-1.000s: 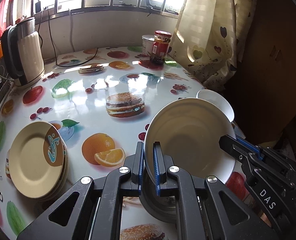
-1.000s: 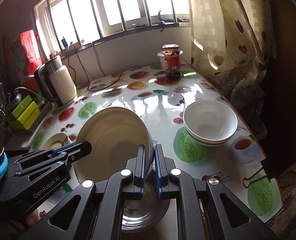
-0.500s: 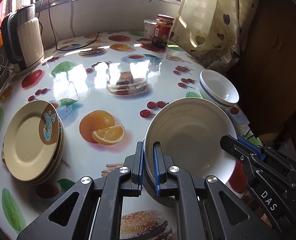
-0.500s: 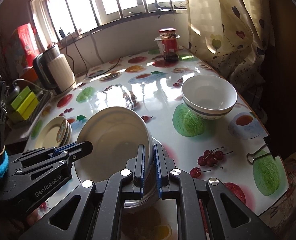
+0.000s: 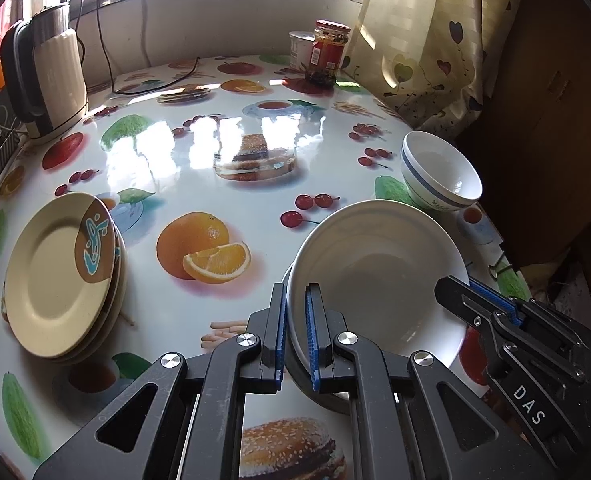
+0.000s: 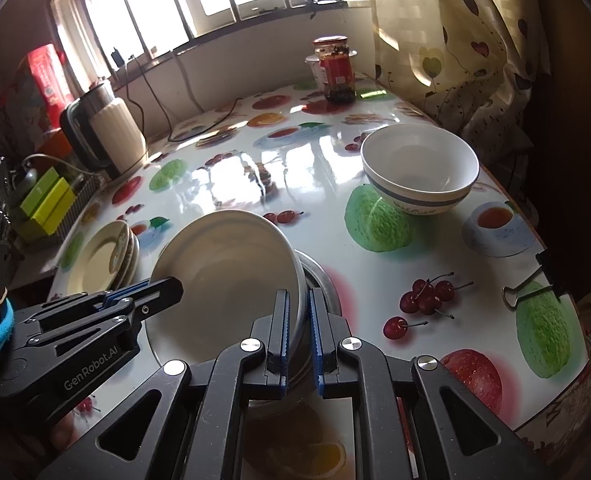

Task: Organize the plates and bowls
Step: 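Lower the bowl into the other white bowl and open both grippers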

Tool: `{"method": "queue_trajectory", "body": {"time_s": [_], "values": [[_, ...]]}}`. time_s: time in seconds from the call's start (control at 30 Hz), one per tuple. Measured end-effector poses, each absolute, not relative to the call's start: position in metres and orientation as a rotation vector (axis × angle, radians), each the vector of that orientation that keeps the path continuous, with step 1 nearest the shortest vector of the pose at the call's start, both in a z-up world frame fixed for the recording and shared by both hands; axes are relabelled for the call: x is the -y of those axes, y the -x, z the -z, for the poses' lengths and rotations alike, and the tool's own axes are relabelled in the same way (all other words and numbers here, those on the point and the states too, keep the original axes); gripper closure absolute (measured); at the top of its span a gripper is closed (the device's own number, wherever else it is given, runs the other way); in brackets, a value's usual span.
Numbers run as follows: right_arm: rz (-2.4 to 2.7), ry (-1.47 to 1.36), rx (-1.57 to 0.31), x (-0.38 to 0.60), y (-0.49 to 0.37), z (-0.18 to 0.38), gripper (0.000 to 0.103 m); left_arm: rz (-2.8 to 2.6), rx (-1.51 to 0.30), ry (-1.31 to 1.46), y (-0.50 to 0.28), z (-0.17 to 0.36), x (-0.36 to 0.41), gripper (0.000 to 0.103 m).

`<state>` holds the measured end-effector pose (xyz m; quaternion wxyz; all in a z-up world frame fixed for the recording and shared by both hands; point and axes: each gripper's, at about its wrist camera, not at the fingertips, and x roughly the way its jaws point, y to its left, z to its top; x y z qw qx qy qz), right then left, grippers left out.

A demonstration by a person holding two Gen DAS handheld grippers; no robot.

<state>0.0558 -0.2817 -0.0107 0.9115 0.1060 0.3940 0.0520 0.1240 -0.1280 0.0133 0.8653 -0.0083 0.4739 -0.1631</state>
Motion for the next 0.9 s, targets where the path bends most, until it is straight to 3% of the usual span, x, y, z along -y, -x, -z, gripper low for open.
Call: {"method": "queue_trajectory", "body": {"time_s": [0.9], "values": [[-0.107, -0.240, -0.823, 0.2828, -0.0533, 0.0119, 0.090, 0.349, -1.014, 0.043, -0.1230, -0.0117, 0.1263, 0.094]]}}
